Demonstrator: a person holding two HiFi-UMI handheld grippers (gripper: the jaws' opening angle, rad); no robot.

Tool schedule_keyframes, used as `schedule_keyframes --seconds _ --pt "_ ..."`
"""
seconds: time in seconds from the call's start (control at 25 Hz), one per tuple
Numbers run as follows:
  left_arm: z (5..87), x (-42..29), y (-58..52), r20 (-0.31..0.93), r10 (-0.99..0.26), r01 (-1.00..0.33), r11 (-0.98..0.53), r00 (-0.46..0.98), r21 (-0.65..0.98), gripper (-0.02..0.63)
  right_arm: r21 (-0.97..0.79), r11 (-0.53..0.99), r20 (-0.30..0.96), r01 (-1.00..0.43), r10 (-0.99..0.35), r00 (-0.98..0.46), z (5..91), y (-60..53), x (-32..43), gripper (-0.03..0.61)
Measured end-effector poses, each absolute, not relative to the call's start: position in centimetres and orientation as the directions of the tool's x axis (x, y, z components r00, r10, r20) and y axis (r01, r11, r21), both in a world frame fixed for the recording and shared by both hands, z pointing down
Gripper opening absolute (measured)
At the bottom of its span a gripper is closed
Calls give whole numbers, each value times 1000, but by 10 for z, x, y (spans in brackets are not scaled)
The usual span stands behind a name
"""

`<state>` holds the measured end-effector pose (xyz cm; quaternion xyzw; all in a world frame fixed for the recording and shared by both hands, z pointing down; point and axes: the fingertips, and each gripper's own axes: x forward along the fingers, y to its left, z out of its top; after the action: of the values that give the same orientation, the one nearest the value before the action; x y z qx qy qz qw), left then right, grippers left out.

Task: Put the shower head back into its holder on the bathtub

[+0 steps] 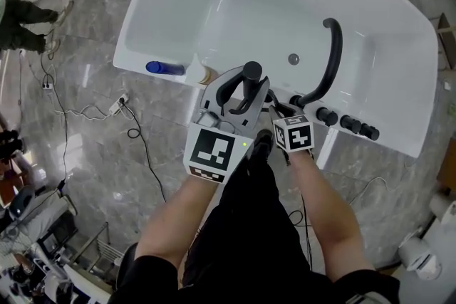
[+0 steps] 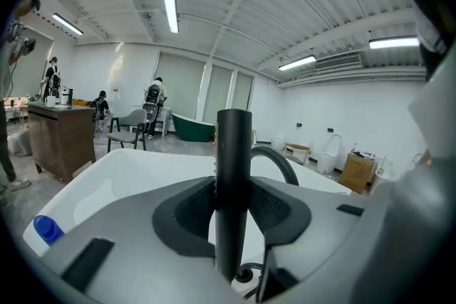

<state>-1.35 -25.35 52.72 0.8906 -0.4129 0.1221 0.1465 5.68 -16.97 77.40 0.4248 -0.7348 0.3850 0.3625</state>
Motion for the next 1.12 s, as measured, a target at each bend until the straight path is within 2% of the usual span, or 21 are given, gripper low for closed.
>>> schedule_keyframes --seconds 0.32,0.52,0.8,1.12 --pt "524 -23 -253 335 -714 -783 -602 616 158 143 -345 268 882 -899 -234 -409 790 -152 51 72" --pt "509 -24 -252 321 -719 -782 -607 616 140 143 -331 266 864 -905 -301 -404 774 -172 51 75" --pt "510 -24 -248 318 -722 -783 -606 615 138 143 -272 338 852 -901 -351 -389 764 -161 52 161" --pt "528 -23 -240 325 -712 -778 -608 623 158 143 -352 163 862 -922 -327 -387 820 -107 63 184"
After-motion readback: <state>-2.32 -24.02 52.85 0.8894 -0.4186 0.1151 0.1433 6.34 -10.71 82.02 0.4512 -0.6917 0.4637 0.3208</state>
